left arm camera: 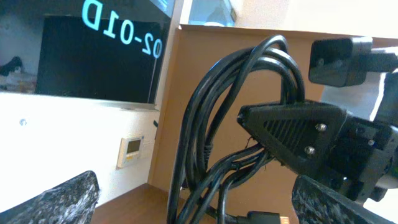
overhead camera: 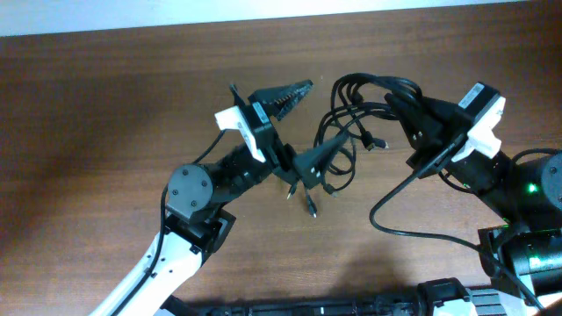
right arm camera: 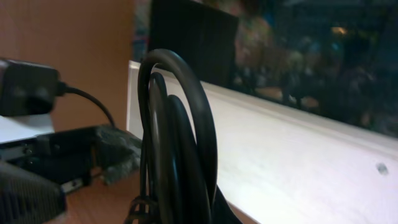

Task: Untangle cables

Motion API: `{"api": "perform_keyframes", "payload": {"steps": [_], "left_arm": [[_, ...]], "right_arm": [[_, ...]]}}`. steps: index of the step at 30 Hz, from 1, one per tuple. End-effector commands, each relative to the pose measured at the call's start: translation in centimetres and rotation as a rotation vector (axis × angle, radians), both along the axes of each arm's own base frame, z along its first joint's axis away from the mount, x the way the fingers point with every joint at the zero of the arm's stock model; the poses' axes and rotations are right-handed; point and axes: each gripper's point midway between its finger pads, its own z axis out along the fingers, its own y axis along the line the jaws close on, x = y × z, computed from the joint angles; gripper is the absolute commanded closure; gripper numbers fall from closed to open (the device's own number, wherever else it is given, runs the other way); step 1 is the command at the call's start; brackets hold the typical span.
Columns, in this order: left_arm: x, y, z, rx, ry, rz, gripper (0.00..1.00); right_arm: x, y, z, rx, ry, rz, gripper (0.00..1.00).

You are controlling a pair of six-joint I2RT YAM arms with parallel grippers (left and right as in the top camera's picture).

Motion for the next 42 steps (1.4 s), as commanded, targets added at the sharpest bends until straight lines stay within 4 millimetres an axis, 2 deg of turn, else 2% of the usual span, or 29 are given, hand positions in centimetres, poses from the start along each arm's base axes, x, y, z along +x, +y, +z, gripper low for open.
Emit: {"api": "perform_keyframes", "payload": {"steps": [1, 4, 7, 8, 9, 10, 12, 14, 16, 17, 19, 21, 24, 27, 31, 34, 37, 39, 41, 42], "left_arm": [[-2.6, -1.1, 0.0, 0.078, -0.099, -0.119, 0.01], [-4.8, -2.2, -2.2, 0.165, -0.076, -0.283, 0.01], [-6.5, -3.0, -2.5, 0.178, -0.079, -0.353, 0.00], [-7.0, -3.4, -2.5, 0.178, -0.079, -0.370, 0.05], [-7.3, -3.7, -2.7, 0.180, -0.076, -0.383, 0.14], [-7.4, -4.0, -2.9, 0.183, -0.070, -0.392, 0.32], [-6.8, -4.4, -3.5, 0.188, -0.050, -0.381, 0.74], [-6.8, -4.4, -3.5, 0.188, -0.049, -0.379, 0.80], [-6.9, -4.4, -3.5, 0.189, -0.049, -0.384, 0.97], [-6.9, -4.4, -3.5, 0.189, -0.050, -0.384, 1.00], [-6.8, -4.5, -3.7, 0.194, -0.040, -0.385, 1.00], [-6.5, -4.7, -5.3, 0.237, 0.036, -0.392, 1.00], [-6.4, -4.8, -6.3, 0.261, 0.079, -0.396, 1.00], [-5.8, -4.9, -7.6, 0.291, 0.146, -0.373, 1.00], [-7.0, -5.0, -7.7, 0.302, 0.133, -0.442, 1.00], [-7.2, -5.0, -7.7, 0.306, 0.134, -0.454, 1.00], [-7.1, -5.0, -9.2, 0.346, 0.190, -0.458, 1.00], [-7.3, -5.0, -9.1, 0.344, 0.183, -0.465, 1.00], [-7.3, -5.0, -7.9, 0.313, 0.124, -0.458, 1.00], [-7.4, -4.9, -6.5, 0.278, 0.057, -0.451, 1.00]], "right_arm": [[-1.1, 0.6, 1.0, -0.009, -0.052, 0.054, 0.96], [-1.1, 0.2, 2.4, 0.045, -0.074, 0.035, 0.96], [-0.4, -0.8, 3.1, 0.138, -0.032, -0.019, 0.96], [-0.3, -0.8, 3.1, 0.155, -0.017, -0.015, 0.96], [-0.3, -0.8, 3.1, 0.156, -0.016, -0.014, 0.96], [-0.4, -0.8, 3.1, 0.156, -0.016, -0.014, 0.96], [-0.3, -0.8, 3.1, 0.156, -0.016, -0.014, 0.96], [0.1, -1.4, 3.2, 0.169, -0.016, -0.055, 0.96], [0.8, -2.5, 3.4, 0.196, -0.019, -0.127, 0.96], [1.3, -3.2, 3.5, 0.257, 0.014, -0.162, 0.96], [1.8, -4.2, 3.7, 0.332, 0.049, -0.209, 0.96], [2.3, -5.5, 3.8, 0.452, 0.103, -0.256, 0.96], [2.3, -5.5, 3.8, 0.455, 0.105, -0.255, 0.96], [2.3, -5.3, 3.8, 0.609, 0.215, -0.194, 0.96], [0.6, -2.7, 3.7, 0.563, 0.268, -0.028, 0.93], [-0.6, -2.7, 4.4, 0.622, 0.289, 0.004, 0.95], [-2.5, -2.8, 5.6, 0.620, 0.238, 0.029, 0.95], [-3.6, -1.9, 5.6, 0.587, 0.241, 0.087, 0.87], [-4.3, -0.8, 5.1, 0.533, 0.261, 0.150, 0.77], [-4.7, -0.1, 4.6, 0.501, 0.283, 0.186, 0.66]]}}
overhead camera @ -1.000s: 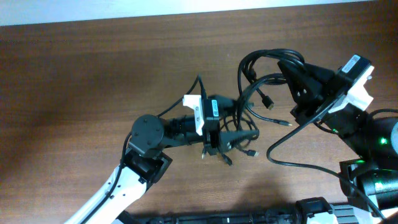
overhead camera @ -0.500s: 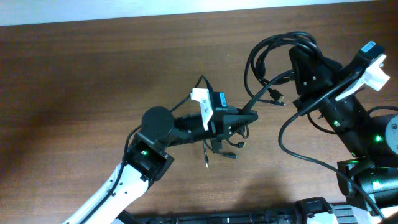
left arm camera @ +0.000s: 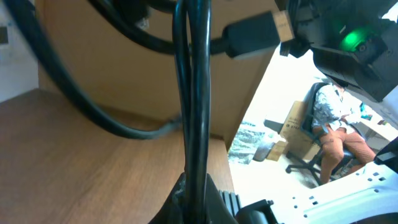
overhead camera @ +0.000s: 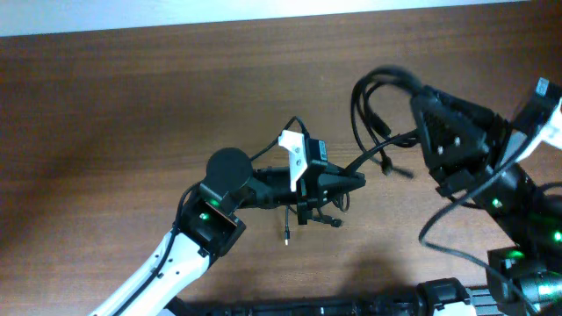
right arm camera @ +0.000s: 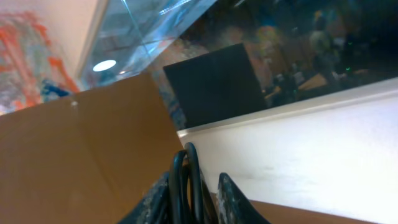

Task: Untangle cables

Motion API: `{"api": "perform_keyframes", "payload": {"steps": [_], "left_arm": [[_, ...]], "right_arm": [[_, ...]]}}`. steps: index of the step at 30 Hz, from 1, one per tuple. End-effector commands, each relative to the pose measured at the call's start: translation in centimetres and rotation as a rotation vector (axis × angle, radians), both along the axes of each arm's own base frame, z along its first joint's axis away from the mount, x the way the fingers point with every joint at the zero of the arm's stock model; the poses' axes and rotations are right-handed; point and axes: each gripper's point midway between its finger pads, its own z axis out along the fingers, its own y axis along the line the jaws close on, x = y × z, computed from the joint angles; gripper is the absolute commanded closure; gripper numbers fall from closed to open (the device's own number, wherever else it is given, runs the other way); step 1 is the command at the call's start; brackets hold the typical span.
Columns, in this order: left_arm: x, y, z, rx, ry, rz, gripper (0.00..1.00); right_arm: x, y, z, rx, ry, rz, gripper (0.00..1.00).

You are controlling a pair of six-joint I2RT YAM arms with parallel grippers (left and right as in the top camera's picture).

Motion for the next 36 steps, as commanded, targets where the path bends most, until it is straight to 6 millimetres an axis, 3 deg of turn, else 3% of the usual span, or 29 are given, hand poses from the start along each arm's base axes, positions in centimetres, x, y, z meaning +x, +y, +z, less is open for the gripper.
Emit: {"api": "perform_keyframes", "payload": {"steps": [1, 5, 9, 11, 13, 14, 16, 19, 22, 24, 26, 30, 33, 36], "left_arm": [[-0.5, 0.2, 2.4, -0.092, -0.125, -0.012, 1.00], [0.2, 1.8, 5.8, -0.207, -0.292, 0.038, 1.00], [2.0, 3.3, 6.5, -0.222, -0.329, 0.109, 1.00], [5.2, 4.7, 7.1, -0.239, -0.318, 0.270, 1.00], [8.6, 6.9, 8.5, -0.287, -0.324, 0.484, 1.00], [9.2, 7.7, 9.4, -0.304, -0.405, 0.556, 1.00], [8.8, 8.1, 10.5, -0.310, -0.564, 0.594, 1.00], [8.2, 8.4, 11.5, -0.306, -0.749, 0.633, 1.00], [8.9, 8.0, 10.2, -0.168, -0.982, 0.682, 1.00], [9.3, 7.7, 9.4, -0.088, -1.103, 0.697, 1.00], [9.9, 7.4, 8.1, 0.011, -1.220, 0.697, 1.00], [9.9, 7.4, 8.0, 0.027, -1.244, 0.700, 1.00], [11.2, 8.5, 8.6, 0.083, -1.303, 0.810, 1.00], [11.1, 8.5, 8.7, 0.079, -1.306, 0.812, 1.00]], "right_arm": [[-2.0, 1.6, -0.1, -0.096, -0.047, 0.109, 0.52], [-1.4, 1.7, -1.5, -0.185, -0.061, 0.076, 0.22], [-0.8, 1.2, -1.6, -0.258, -0.125, 0.001, 0.11], [-0.8, 1.3, -2.3, -0.281, -0.111, 0.010, 0.11], [0.0, 1.2, -5.1, -0.290, 0.031, 0.018, 0.05], [0.3, 1.1, -6.4, -0.292, 0.094, 0.014, 0.03], [0.7, 0.6, -8.5, -0.309, 0.190, -0.011, 0.02], [0.3, 0.9, -10.5, -0.444, 0.165, 0.004, 0.01], [-2.8, 3.5, -9.9, -0.623, -0.129, 0.195, 0.01], [-2.9, 3.6, -9.9, -0.697, -0.230, 0.187, 0.00], [-3.2, 3.8, -9.8, -0.818, -0.403, 0.170, 0.06], [-3.1, 3.8, -9.8, -0.909, -0.522, 0.137, 0.06], [-3.5, 3.7, -12.0, -0.905, -0.409, 0.195, 0.07], [-4.0, 3.7, -13.6, -0.899, -0.320, 0.239, 0.08]]}}
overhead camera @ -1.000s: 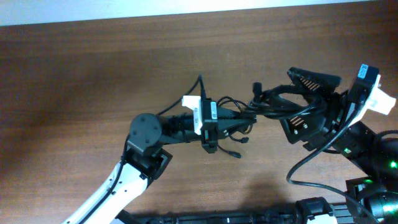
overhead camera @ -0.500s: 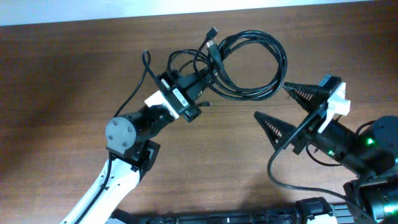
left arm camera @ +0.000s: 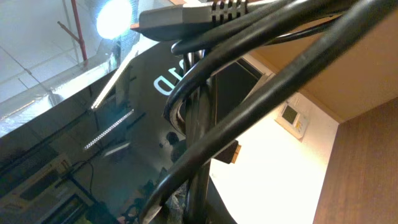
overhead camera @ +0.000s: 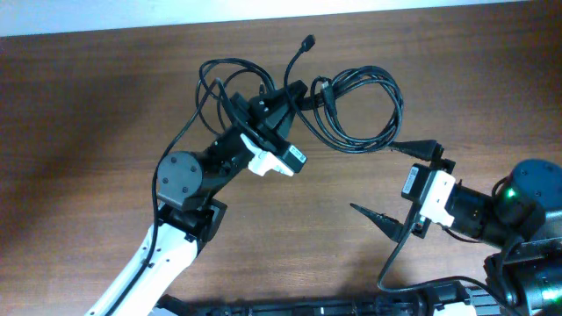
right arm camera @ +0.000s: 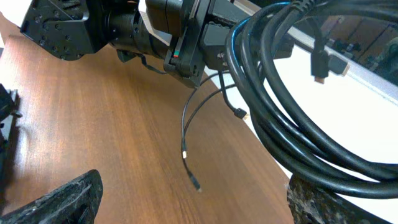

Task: Untangle cables

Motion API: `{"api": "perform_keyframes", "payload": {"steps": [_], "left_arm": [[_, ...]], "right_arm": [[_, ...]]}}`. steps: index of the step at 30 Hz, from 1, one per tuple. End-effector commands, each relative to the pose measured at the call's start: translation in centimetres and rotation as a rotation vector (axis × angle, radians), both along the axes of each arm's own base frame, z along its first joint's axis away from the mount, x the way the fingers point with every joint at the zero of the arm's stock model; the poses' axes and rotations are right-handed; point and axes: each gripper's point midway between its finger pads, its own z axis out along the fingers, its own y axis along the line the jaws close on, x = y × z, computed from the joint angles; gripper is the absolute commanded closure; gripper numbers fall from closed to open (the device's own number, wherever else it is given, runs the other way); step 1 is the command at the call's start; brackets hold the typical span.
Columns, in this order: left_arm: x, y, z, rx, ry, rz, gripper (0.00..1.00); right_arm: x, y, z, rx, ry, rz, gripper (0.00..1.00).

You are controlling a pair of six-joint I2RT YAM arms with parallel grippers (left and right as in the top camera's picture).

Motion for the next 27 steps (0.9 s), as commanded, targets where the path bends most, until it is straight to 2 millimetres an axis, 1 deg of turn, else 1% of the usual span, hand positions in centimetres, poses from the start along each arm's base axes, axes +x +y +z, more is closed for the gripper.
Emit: {"api": "perform_keyframes", "payload": {"steps": [1, 2, 4, 5, 6, 7, 8, 9, 10, 11, 13, 14, 15, 17, 18, 20, 21, 23, 24, 25, 26, 27], "left_arm": [[0.0, 0.5, 1.1, -0.011, -0.042, 0.035, 1.00], [0.0, 0.5, 1.1, -0.011, -0.042, 0.035, 1.00], [0.0, 0.5, 1.1, -0.011, -0.041, 0.034, 1.00], [0.0, 0.5, 1.1, -0.018, -0.033, 0.030, 1.00], [0.0, 0.5, 1.1, -0.032, -0.013, 0.020, 1.00], [0.1, 0.6, 1.2, -0.048, 0.007, 0.015, 1.00], [0.5, 1.2, 1.6, -0.115, 0.060, 0.027, 1.00], [0.9, 1.8, 2.0, -0.176, 0.100, 0.038, 1.00], [1.1, 2.3, 2.5, -0.231, 0.128, 0.046, 1.00], [1.2, 2.7, 2.9, -0.270, 0.140, 0.048, 1.00], [0.4, 3.3, 4.6, -0.390, 0.164, -0.020, 1.00], [0.1, 3.5, 5.2, -0.438, 0.182, -0.057, 1.00], [0.0, 3.6, 5.3, -0.452, 0.190, -0.068, 1.00], [-0.3, 3.4, 5.5, -0.492, 0.232, -0.112, 1.00], [-0.6, 3.2, 5.7, -0.510, 0.245, -0.137, 1.00], [-0.8, 3.0, 5.7, -0.510, 0.246, -0.144, 1.00], [-0.9, 3.0, 5.8, -0.512, 0.241, -0.149, 1.00], [-1.5, 2.2, 5.8, -0.509, 0.248, -0.175, 1.00], [-1.8, 1.9, 5.8, -0.507, 0.251, -0.186, 1.00], [-2.0, 1.6, 5.8, -0.506, 0.254, -0.193, 1.00], [-2.1, 1.5, 5.8, -0.505, 0.256, -0.198, 1.00], [-2.1, 1.5, 5.8, -0.505, 0.256, -0.198, 1.00]], "right_arm": [[-0.5, 0.1, -0.3, 0.000, 0.016, 0.018, 0.11], [-0.5, 0.1, -0.3, 0.000, 0.022, 0.018, 0.11], [-0.5, 0.1, -0.4, 0.005, 0.033, 0.010, 0.26], [0.2, -0.3, -0.4, 0.037, 0.091, -0.046, 0.27], [1.2, -1.0, -0.4, 0.081, 0.161, -0.135, 0.23], [2.7, -2.3, -0.5, 0.140, 0.242, -0.269, 0.22], [4.0, -3.7, -0.4, 0.218, 0.312, -0.405, 0.12], [4.5, -4.2, -0.1, 0.268, 0.343, -0.447, 0.07], [4.6, -4.1, 0.6, 0.326, 0.370, -0.454, 0.00], [4.8, -4.1, 1.4, 0.401, 0.405, -0.459, 0.01], [4.8, -3.6, 4.2, 0.603, 0.488, -0.416, 0.01], [4.5, -3.2, 5.5, 0.644, 0.483, -0.372, 0.01], [4.2, -3.0, 7.4, 0.731, 0.493, -0.323, 0.01], [4.0, -3.0, 9.6, 0.863, 0.547, -0.276, 0.01], [3.7, -2.9, 10.2, 0.885, 0.552, -0.252, 0.03], [3.2, -2.5, 10.9, 0.874, 0.533, -0.206, 0.09], [3.3, -2.5, 10.8, 0.874, 0.535, -0.208, 0.10], [3.8, -2.4, 10.5, 0.872, 0.551, -0.215, 0.12], [3.9, -2.3, 10.3, 0.866, 0.558, -0.208, 0.16], [3.9, -2.0, 10.2, 0.857, 0.567, -0.195, 0.16], [3.7, -1.8, 10.2, 0.846, 0.574, -0.178, 0.18], [3.0, -1.0, 10.4, 0.815, 0.576, -0.115, 0.22]]}}
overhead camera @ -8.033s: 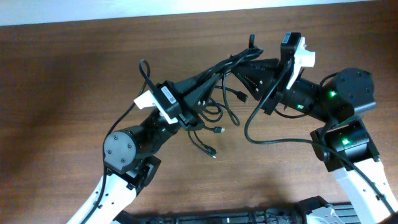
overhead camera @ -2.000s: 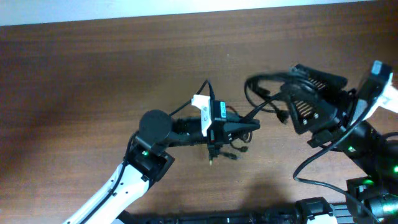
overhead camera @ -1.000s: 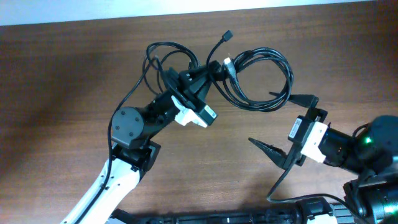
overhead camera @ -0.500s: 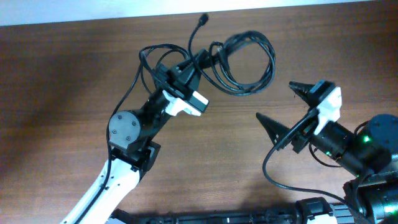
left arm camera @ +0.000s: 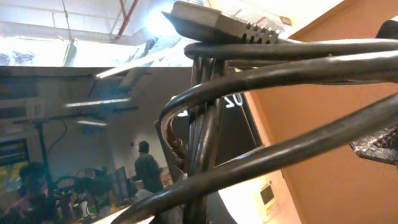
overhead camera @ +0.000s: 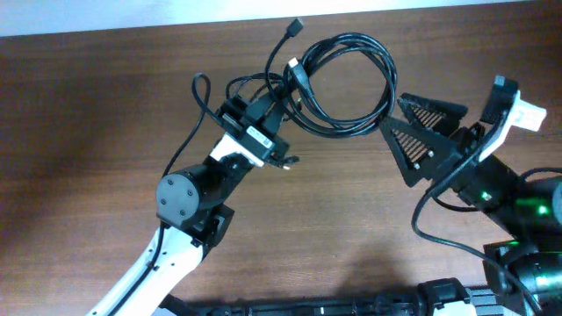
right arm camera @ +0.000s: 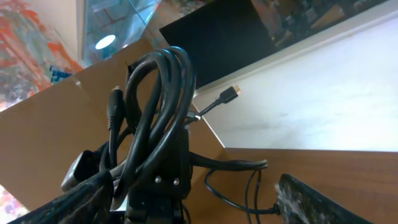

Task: Untangle cables

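Note:
A tangle of black cables [overhead camera: 386, 83] hangs over the back of the table: a thick coiled loop, thinner leads and a plug [overhead camera: 292, 29] sticking up. My left gripper [overhead camera: 274, 107] is shut on the bundle where the strands cross; in the left wrist view the cables [left arm camera: 261, 74] run close past the camera. One thin lead [overhead camera: 200, 88] loops off to the left. My right gripper [overhead camera: 395, 118] stands open just right of the loop, holding nothing. In the right wrist view it faces the coil [right arm camera: 155, 106], with the right gripper [right arm camera: 205, 208] jaws wide apart.
The brown wooden table [overhead camera: 88, 132] lies under both arms. The right arm's own cable [overhead camera: 430, 233] trails over the table at the front right. A pale wall edge [overhead camera: 176, 13] runs along the back.
My right gripper, still open, has moved from the front of the table up to just right of the coiled loop. The left gripper still holds the bundle, shifted slightly back and turned.
First my right gripper held the bundle and the left stood open beside it. Then both were shut on cables, the right raised high. Later the right had let go and sat open near the front while the left held the tangle alone, as it does now.

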Motion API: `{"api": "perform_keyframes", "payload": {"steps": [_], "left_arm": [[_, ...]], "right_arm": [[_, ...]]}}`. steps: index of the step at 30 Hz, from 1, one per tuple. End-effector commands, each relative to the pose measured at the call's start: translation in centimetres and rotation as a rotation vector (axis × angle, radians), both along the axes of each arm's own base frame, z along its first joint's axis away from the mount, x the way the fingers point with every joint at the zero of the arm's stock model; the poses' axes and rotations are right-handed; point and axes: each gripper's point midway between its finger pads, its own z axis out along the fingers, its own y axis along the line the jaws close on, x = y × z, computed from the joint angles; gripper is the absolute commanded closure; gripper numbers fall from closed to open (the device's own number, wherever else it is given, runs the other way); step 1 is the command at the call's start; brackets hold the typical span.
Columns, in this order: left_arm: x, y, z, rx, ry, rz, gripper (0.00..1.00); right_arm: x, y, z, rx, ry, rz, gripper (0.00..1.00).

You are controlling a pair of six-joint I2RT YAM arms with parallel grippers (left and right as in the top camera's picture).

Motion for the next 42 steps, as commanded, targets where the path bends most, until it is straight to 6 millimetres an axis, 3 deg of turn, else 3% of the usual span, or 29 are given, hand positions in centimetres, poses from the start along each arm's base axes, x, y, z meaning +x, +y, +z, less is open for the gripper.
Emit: {"api": "perform_keyframes", "payload": {"steps": [1, 3, 4, 6, 7, 12, 19, 22, 27, 31, 35, 37, 38, 39, 42], "left_arm": [[-0.5, 0.4, 1.1, -0.031, -0.018, 0.000, 1.00], [-0.5, 0.4, 1.0, -0.030, -0.015, 0.000, 1.00], [-0.6, 0.2, 1.0, -0.025, -0.019, -0.010, 1.00], [-1.5, -0.8, 1.0, -0.022, -0.020, -0.047, 1.00], [-1.7, -1.1, 1.0, -0.021, -0.018, -0.057, 1.00], [-1.6, -1.1, 0.9, -0.019, -0.014, -0.057, 1.00], [-1.6, -1.4, 0.5, -0.004, -0.007, -0.068, 1.00], [-5.6, -4.1, -0.6, 0.134, -0.104, -0.299, 1.00], [-6.7, -5.0, -0.8, 0.137, -0.091, -0.357, 1.00], [-7.8, -5.7, -1.0, 0.149, -0.101, -0.400, 1.00], [-8.8, -6.3, -1.9, 0.199, -0.103, -0.469, 1.00], [-9.3, -6.8, -2.1, 0.203, -0.096, -0.489, 1.00], [-9.2, -6.9, -2.4, 0.210, -0.081, -0.492, 1.00], [-9.1, -7.0, -2.6, 0.215, -0.071, -0.494, 1.00], [-9.3, -6.7, -1.8, 0.192, -0.105, -0.482, 1.00]], "right_arm": [[-1.9, 1.3, 1.1, -0.027, -0.069, 0.122, 0.23], [-3.2, 2.1, 1.7, -0.046, -0.124, 0.192, 0.27], [-3.4, 2.2, 1.7, -0.049, -0.123, 0.204, 0.33], [-3.5, 2.3, 1.6, -0.053, -0.123, 0.217, 0.57], [-3.6, 2.4, 1.5, -0.054, -0.123, 0.223, 0.75], [-3.8, 2.5, 1.5, -0.058, -0.124, 0.234, 0.96], [-3.6, 2.3, 1.5, -0.063, -0.134, 0.219, 0.96], [-2.8, 2.0, 1.6, -0.052, -0.125, 0.180, 0.96], [-1.6, 2.1, 0.9, -0.052, -0.092, 0.181, 0.96], [-1.3, 2.1, 0.8, -0.052, -0.086, 0.181, 0.67], [-1.5, 2.1, 1.2, -0.052, -0.110, 0.180, 0.57], [-1.6, 2.1, 1.5, -0.052, -0.130, 0.181, 0.66], [-1.6, 2.1, 1.5, -0.053, -0.130, 0.185, 0.85], [-1.7, 2.2, 1.5, -0.054, -0.130, 0.188, 0.96], [-1.9, 2.4, 1.3, -0.060, -0.122, 0.208, 0.96]]}}
